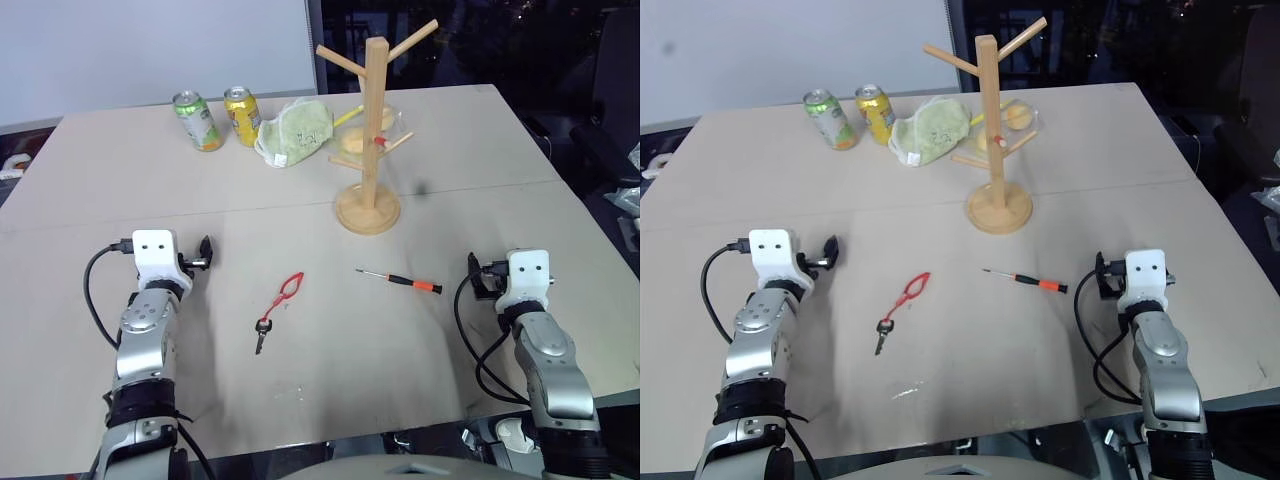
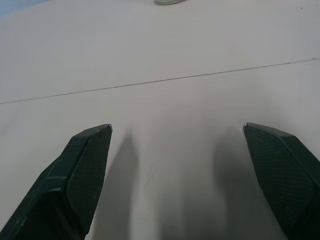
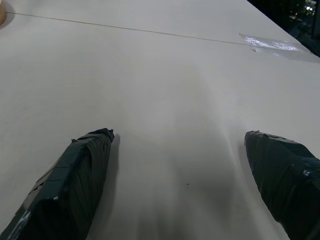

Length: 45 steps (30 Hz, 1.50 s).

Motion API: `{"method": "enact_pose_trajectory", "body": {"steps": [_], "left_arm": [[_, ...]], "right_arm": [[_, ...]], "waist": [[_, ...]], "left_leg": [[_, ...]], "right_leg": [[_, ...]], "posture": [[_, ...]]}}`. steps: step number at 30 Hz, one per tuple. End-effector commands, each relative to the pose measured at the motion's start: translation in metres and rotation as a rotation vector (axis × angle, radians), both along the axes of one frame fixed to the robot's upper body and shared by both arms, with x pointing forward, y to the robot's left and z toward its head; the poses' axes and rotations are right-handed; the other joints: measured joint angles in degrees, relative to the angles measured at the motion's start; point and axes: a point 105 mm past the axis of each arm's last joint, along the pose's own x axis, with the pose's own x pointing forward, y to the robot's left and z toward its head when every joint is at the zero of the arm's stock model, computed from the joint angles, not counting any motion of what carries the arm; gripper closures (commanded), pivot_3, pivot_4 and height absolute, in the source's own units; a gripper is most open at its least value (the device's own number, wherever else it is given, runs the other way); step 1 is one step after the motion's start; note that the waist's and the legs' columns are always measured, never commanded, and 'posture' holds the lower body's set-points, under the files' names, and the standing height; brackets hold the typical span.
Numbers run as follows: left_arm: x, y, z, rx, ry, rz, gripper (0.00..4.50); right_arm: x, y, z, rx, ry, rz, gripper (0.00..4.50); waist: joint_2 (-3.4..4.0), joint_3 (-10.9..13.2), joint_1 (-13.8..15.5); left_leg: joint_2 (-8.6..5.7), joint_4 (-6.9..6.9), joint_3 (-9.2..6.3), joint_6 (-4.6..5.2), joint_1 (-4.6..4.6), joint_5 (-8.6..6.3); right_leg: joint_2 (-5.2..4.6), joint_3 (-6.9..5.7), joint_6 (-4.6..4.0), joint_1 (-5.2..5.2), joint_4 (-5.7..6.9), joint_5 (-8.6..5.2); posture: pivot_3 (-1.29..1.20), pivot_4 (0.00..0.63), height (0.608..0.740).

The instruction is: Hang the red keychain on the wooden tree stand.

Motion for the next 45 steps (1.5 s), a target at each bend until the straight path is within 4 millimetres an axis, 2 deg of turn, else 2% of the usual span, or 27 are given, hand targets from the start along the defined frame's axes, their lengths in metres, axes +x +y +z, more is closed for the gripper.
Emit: {"method": "enact_pose_trajectory", "body": {"steps": [1, 4, 10, 15, 18, 23, 27, 30, 35, 40, 43, 45], "left_arm": [[-0.010, 0.002, -0.028, -0.052, 0.124, -0.042, 0.14], [-0.002, -0.009, -0.004, -0.067, 0.106, -0.233, 0.14], [0.005, -0.035, 0.043, -0.031, 0.112, -0.551, 0.14], [-0.012, -0.081, 0.089, 0.016, 0.177, -0.952, 0.14], [-0.023, -0.103, 0.106, 0.086, 0.222, -1.128, 0.14], [-0.053, -0.147, 0.115, 0.237, 0.270, -1.420, 0.14], [-0.080, -0.175, 0.115, 0.366, 0.248, -1.630, 0.14], [-0.084, -0.184, 0.119, 0.400, 0.209, -1.684, 0.14], [-0.082, -0.190, 0.129, 0.418, 0.152, -1.707, 0.14], [-0.074, -0.189, 0.131, 0.414, 0.147, -1.683, 0.14], [-0.072, -0.186, 0.129, 0.412, 0.159, -1.674, 0.00], [-0.072, -0.186, 0.129, 0.408, 0.161, -1.672, 0.00]], "right_arm": [[-0.003, -0.007, 0.004, -0.031, -0.005, 0.006, 0.00], [-0.004, -0.009, 0.021, -0.054, -0.022, 0.094, 0.00], [-0.014, 0.006, 0.043, -0.036, 0.008, 0.362, 0.00], [-0.039, 0.032, 0.062, -0.019, 0.108, 0.740, 0.00], [-0.046, 0.038, 0.067, -0.059, 0.164, 0.867, 0.00], [-0.044, 0.050, 0.071, -0.079, 0.182, 0.979, 0.00], [-0.038, 0.071, 0.064, -0.093, 0.185, 1.057, 0.00], [-0.033, 0.077, 0.049, -0.126, 0.227, 1.088, 0.00], [-0.021, 0.066, 0.027, -0.204, 0.281, 1.064, 0.00], [-0.010, 0.064, 0.023, -0.221, 0.285, 1.061, 0.00], [-0.009, 0.066, 0.024, -0.218, 0.285, 1.081, 0.88], [-0.010, 0.066, 0.024, -0.224, 0.286, 1.090, 1.74]], "waist": [[0.00, 0.0, 0.0], [-0.03, 0.0, 0.0], [-0.38, 0.3, 0.1], [-0.84, 0.8, 0.1], [-0.83, 1.0, 0.1], [-0.87, 1.0, 0.1], [-0.99, 1.2, 0.1], [-0.99, 1.2, 0.2], [-1.01, 1.2, 1.3], [-1.02, 1.3, 1.4], [-1.02, 1.3, 1.4], [-1.02, 1.3, 1.4]], "left_leg": [[0.00, 0.00, 0.00, 0.00, 0.00, 0.00], [-0.04, 0.01, 0.00, 0.00, -0.02, 0.00], [-0.17, 0.01, -0.09, 0.00, -0.11, 0.00], [-0.14, 0.02, -0.15, 0.00, -0.17, 0.00], [-0.18, 0.02, -0.15, 0.00, -0.20, 0.00], [-0.34, -0.03, -0.13, 0.01, -0.19, -0.01], [-0.35, -0.02, -0.16, 0.00, -0.20, 0.00], [-0.39, 0.03, -0.14, 0.01, -0.20, 0.00], [-0.45, 0.10, -0.15, 0.01, -0.21, 0.00], [-0.51, 0.17, -0.12, 0.02, -0.20, 0.01], [-0.50, 0.17, -0.15, 0.01, -0.17, 0.01], [-0.50, 0.17, -0.17, 0.01, -0.18, 0.02]], "right_leg": [[0.00, 0.00, 0.00, 0.00, 0.00, 0.00], [0.00, -0.01, 0.00, -0.02, 0.01, 0.00], [-0.06, -0.05, -0.02, -0.05, -0.01, -0.01], [-0.05, -0.08, -0.04, -0.07, -0.03, -0.02], [-0.06, -0.07, -0.04, -0.07, -0.10, -0.02], [-0.05, -0.02, -0.03, -0.06, -0.16, -0.01], [0.01, -0.03, -0.01, -0.07, -0.15, -0.01], [0.01, 0.00, 0.00, -0.06, -0.12, 0.00], [-0.01, 0.01, 0.01, -0.05, -0.07, 0.01], [0.00, 0.09, 0.03, -0.05, 0.01, 0.02], [0.03, 0.08, 0.03, -0.06, 0.10, 0.01], [0.03, 0.07, 0.02, -0.06, 0.13, 0.01]], "posture": [[0.00, 0.150, 0.740], [0.00, 0.150, 0.740], [0.00, 0.150, 0.740], [0.00, 0.150, 0.740], [0.00, 0.150, 0.740], [0.00, 0.150, 0.740], [0.00, 0.150, 0.740], [0.00, 0.150, 0.740], [0.00, 0.150, 0.740], [0.00, 0.150, 0.740], [0.00, 0.150, 0.740], [0.00, 0.150, 0.740]]}}
